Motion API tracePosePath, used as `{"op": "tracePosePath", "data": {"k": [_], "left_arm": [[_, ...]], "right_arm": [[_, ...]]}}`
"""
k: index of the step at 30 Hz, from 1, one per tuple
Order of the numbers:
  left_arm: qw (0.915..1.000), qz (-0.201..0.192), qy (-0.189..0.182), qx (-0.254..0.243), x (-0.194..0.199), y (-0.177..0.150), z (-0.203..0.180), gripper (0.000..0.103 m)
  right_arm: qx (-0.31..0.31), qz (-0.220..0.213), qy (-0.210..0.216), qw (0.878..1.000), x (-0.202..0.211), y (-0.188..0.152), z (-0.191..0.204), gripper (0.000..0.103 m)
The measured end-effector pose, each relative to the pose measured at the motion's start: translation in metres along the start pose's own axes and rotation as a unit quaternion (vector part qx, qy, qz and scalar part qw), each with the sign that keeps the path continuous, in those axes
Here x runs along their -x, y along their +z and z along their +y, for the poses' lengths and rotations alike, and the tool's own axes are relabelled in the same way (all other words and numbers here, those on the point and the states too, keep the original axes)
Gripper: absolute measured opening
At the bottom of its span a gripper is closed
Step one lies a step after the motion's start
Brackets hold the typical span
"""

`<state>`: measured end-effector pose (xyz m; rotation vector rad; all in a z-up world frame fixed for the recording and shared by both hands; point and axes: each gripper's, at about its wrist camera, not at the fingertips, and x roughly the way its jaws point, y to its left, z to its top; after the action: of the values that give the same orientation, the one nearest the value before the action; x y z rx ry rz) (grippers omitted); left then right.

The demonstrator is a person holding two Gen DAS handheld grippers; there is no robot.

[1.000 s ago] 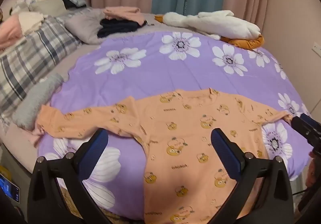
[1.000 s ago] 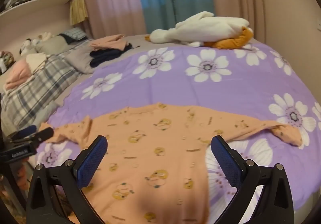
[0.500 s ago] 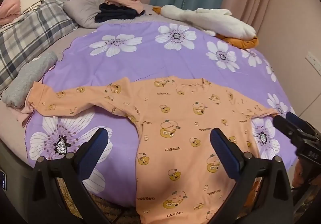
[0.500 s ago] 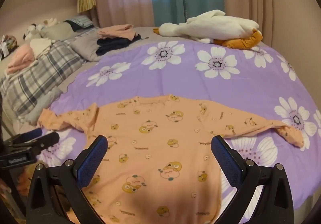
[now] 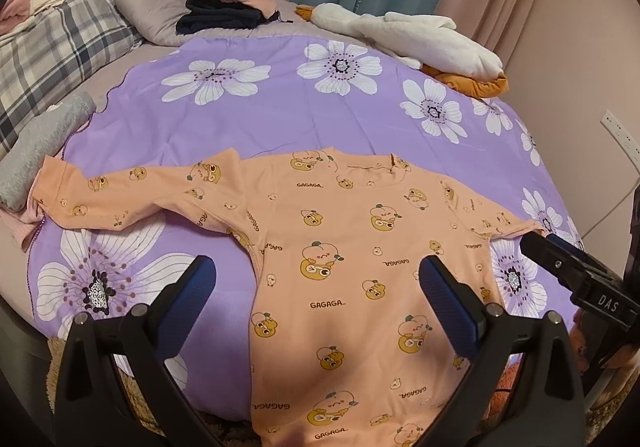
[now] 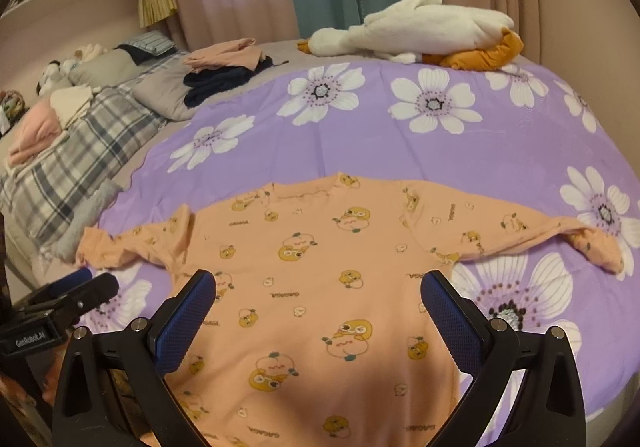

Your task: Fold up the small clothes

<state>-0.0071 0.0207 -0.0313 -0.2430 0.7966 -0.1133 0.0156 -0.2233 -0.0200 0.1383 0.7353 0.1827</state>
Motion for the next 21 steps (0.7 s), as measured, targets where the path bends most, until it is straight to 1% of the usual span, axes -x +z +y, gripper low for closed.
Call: {"op": "tracePosePath", "data": {"k": [2, 7, 11, 14, 17, 21], "left_arm": [[1.0, 0.004, -0.003, 0.004, -0.003, 0.002, 0.002, 0.101], [0.9996, 0.007, -0.013, 0.022, -0.004, 0.005, 0.004, 0.101], [0.9995, 0.025, -0.003, 0.021, -0.007, 0.006, 0.004, 0.101], [0.9992, 0.031, -0.012, 0.021, -0.006, 0.005, 0.006, 0.101], [0.9988, 0.035, -0.021, 0.027, -0.007, 0.004, 0.008, 0.101], [0.9986, 0.044, -0.015, 0.024, -0.009, 0.005, 0.008, 0.101]], "right_arm": [[-0.004, 0.006, 0.003, 1.0, -0.004, 0.0, 0.0, 0.102], [-0.002, 0.022, 0.031, 0.999, -0.013, 0.005, -0.002, 0.102], [0.004, 0.022, 0.028, 0.999, -0.021, 0.01, 0.001, 0.102], [0.007, 0.026, 0.018, 0.999, -0.027, 0.011, 0.003, 0.102], [0.011, 0.033, 0.023, 0.999, -0.031, 0.011, 0.005, 0.102], [0.018, 0.037, 0.019, 0.999, -0.035, 0.012, 0.008, 0.102]]}}
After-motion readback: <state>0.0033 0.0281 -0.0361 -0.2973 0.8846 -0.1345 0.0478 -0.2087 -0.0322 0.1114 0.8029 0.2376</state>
